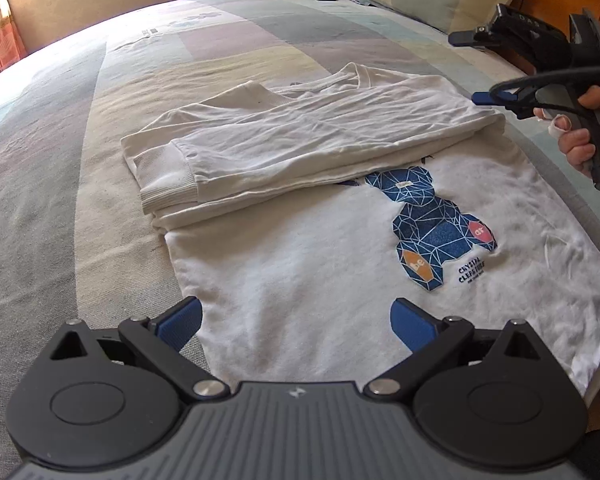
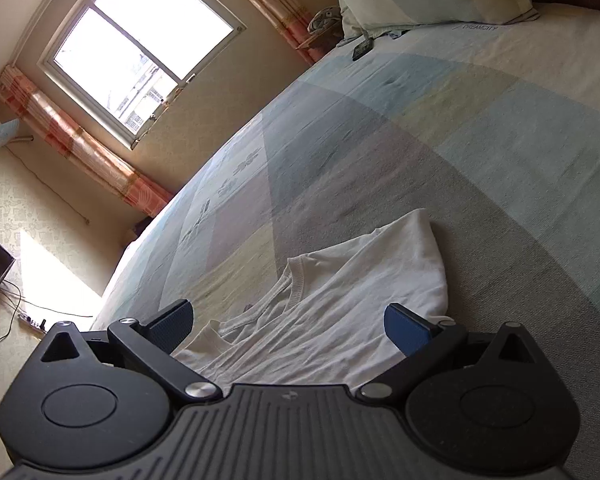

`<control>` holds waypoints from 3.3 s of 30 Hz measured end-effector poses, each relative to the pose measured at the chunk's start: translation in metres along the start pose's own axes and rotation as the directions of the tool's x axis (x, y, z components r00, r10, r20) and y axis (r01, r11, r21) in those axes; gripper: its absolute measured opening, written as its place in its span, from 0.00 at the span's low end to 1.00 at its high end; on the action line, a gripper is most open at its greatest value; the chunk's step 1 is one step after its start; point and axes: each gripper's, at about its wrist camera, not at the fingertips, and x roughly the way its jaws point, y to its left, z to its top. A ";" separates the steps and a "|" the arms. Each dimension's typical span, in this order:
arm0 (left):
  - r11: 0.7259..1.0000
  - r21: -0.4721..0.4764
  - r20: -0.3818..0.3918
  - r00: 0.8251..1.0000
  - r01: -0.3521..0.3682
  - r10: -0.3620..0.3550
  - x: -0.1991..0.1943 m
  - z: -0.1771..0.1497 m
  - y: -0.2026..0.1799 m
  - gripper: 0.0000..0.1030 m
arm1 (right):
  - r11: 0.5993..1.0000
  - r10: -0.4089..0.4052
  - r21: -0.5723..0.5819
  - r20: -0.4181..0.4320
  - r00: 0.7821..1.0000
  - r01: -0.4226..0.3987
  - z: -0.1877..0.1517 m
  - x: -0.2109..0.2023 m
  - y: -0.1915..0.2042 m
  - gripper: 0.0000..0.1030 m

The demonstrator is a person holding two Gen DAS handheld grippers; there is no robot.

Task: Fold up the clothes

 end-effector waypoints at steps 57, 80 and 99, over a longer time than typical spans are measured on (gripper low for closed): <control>0.902 -0.381 -0.139 0.977 -0.202 0.160 -0.045 -0.087 -0.100 0.99 | 0.446 -0.137 -0.845 -0.391 0.910 -0.296 -0.142 -0.047 0.020 1.00; 0.963 -0.257 -0.071 0.995 -0.080 0.063 -0.023 -0.079 -0.056 0.99 | 0.545 -0.199 -0.802 -0.406 0.892 -0.244 -0.150 -0.066 0.036 1.00; 0.986 0.017 -0.008 0.986 0.168 -0.168 -0.037 -0.083 -0.022 0.99 | 0.623 -0.333 -0.781 -0.314 0.889 -0.043 -0.218 -0.128 0.051 1.00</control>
